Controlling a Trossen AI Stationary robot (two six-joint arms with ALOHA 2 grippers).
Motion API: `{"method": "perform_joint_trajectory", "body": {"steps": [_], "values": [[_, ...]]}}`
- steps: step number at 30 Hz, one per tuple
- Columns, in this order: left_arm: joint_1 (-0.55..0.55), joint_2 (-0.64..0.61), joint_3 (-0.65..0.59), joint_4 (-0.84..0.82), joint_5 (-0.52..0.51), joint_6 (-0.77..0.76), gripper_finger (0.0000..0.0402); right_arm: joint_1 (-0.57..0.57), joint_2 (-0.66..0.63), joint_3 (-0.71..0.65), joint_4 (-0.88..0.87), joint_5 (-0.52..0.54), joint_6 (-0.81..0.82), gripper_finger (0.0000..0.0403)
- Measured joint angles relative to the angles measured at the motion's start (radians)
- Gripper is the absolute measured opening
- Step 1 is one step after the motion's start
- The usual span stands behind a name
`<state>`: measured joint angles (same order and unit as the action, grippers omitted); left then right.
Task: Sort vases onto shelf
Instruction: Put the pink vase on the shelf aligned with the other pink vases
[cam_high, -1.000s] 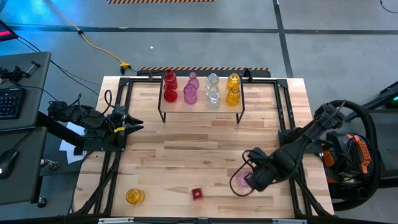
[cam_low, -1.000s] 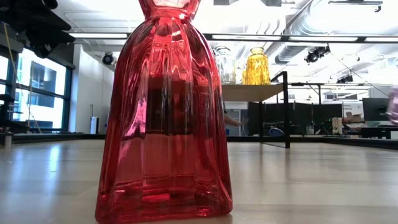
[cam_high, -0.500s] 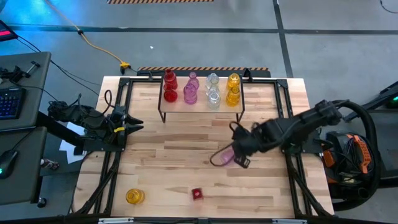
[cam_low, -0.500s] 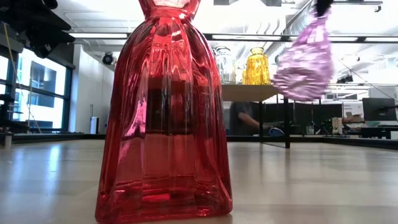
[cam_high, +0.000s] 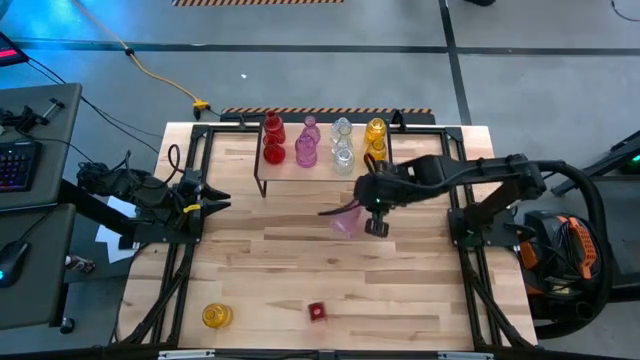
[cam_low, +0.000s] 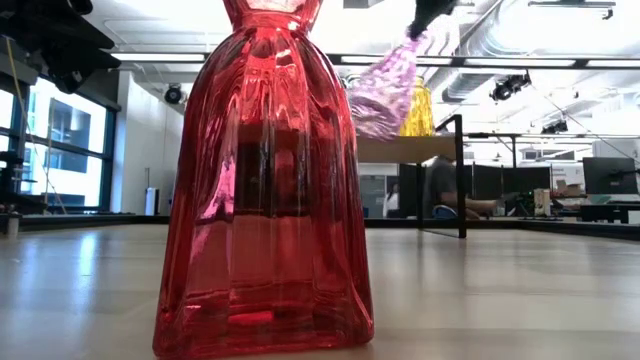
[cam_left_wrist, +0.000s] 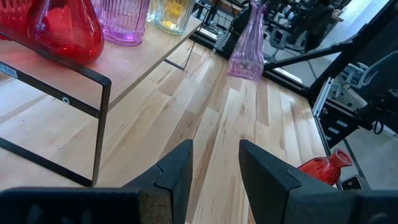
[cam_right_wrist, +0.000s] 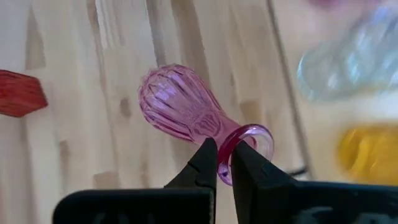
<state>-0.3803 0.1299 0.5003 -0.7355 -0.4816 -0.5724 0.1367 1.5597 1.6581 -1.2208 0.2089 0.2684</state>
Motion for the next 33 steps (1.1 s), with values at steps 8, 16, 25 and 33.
{"method": "perform_joint_trajectory", "body": {"steps": [8, 16, 25, 33], "values": [[0.0, 0.0, 0.0, 0.0, 0.0, 0.0, 0.012, -0.09, 0.01, 0.064, 0.076, 0.035, -0.364, 0.0], [0.0, 0.0, 0.0, 0.0, 0.004, 0.0, 0.012, -0.153, 0.024, 0.083, 0.212, 0.009, -0.714, 0.0], [0.0, 0.0, 0.0, 0.0, 0.008, 0.0, 0.012, -0.177, 0.032, 0.083, 0.304, -0.055, -1.026, 0.0], [0.0, 0.0, 0.0, 0.0, 0.008, 0.0, 0.012, -0.183, 0.032, 0.083, 0.358, -0.056, -1.312, 0.0]]}}
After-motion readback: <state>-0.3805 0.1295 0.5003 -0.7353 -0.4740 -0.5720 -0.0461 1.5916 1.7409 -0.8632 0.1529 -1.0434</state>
